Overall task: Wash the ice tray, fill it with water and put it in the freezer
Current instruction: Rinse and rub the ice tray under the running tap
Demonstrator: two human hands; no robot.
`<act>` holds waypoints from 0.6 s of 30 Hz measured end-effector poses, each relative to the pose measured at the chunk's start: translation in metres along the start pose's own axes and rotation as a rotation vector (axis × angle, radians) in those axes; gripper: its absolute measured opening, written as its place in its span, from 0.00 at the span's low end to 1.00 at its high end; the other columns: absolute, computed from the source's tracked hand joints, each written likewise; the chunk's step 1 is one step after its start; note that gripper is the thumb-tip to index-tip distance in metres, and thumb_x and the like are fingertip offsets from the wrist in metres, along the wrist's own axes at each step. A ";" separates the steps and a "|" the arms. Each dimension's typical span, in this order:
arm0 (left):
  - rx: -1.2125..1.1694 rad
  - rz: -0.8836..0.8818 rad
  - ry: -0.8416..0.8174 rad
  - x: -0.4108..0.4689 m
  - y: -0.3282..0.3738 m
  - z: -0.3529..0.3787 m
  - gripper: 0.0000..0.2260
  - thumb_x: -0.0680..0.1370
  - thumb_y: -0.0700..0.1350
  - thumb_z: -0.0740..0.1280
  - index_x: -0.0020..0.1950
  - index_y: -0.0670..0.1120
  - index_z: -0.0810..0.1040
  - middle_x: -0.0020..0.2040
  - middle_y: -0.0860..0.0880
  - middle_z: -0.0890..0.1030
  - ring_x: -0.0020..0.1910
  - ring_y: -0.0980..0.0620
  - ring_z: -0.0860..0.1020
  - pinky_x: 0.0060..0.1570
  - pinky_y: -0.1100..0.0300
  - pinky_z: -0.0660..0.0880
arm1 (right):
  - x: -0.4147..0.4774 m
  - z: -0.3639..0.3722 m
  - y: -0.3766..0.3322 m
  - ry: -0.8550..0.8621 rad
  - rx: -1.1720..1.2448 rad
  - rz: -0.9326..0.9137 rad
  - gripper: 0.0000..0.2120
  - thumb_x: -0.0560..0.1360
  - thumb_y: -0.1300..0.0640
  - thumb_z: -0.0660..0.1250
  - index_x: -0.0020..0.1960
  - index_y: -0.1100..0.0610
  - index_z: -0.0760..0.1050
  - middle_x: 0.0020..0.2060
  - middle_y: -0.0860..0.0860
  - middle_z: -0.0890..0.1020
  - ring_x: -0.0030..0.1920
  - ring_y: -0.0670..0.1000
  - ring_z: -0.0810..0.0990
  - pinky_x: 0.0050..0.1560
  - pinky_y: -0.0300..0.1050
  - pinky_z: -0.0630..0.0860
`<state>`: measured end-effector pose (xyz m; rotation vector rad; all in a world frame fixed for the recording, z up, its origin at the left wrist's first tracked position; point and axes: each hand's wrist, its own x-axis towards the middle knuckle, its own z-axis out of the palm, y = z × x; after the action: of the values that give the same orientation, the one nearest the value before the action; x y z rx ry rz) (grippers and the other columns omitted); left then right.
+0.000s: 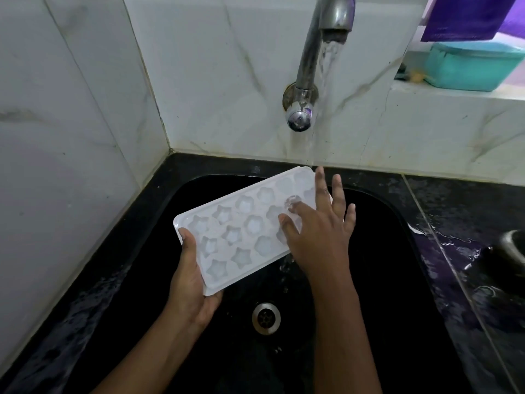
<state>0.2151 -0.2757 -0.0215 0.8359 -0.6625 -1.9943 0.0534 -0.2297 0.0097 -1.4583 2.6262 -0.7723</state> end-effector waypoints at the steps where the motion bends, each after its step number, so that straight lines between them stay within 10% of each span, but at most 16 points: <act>1: 0.002 0.002 0.001 0.000 0.000 -0.001 0.29 0.75 0.66 0.52 0.64 0.49 0.76 0.58 0.46 0.83 0.56 0.46 0.83 0.50 0.52 0.81 | 0.000 -0.001 0.002 0.006 -0.003 0.024 0.13 0.77 0.43 0.60 0.58 0.45 0.77 0.77 0.46 0.40 0.75 0.49 0.33 0.71 0.58 0.35; 18: 0.014 -0.023 -0.002 0.006 -0.004 0.004 0.28 0.72 0.66 0.54 0.62 0.50 0.76 0.58 0.45 0.84 0.55 0.46 0.83 0.51 0.51 0.81 | 0.000 0.006 0.007 -0.034 -0.021 0.081 0.20 0.76 0.35 0.54 0.62 0.42 0.72 0.75 0.49 0.34 0.73 0.51 0.28 0.70 0.60 0.34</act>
<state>0.2077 -0.2779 -0.0241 0.8539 -0.6717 -2.0133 0.0495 -0.2286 0.0015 -1.3474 2.6573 -0.7075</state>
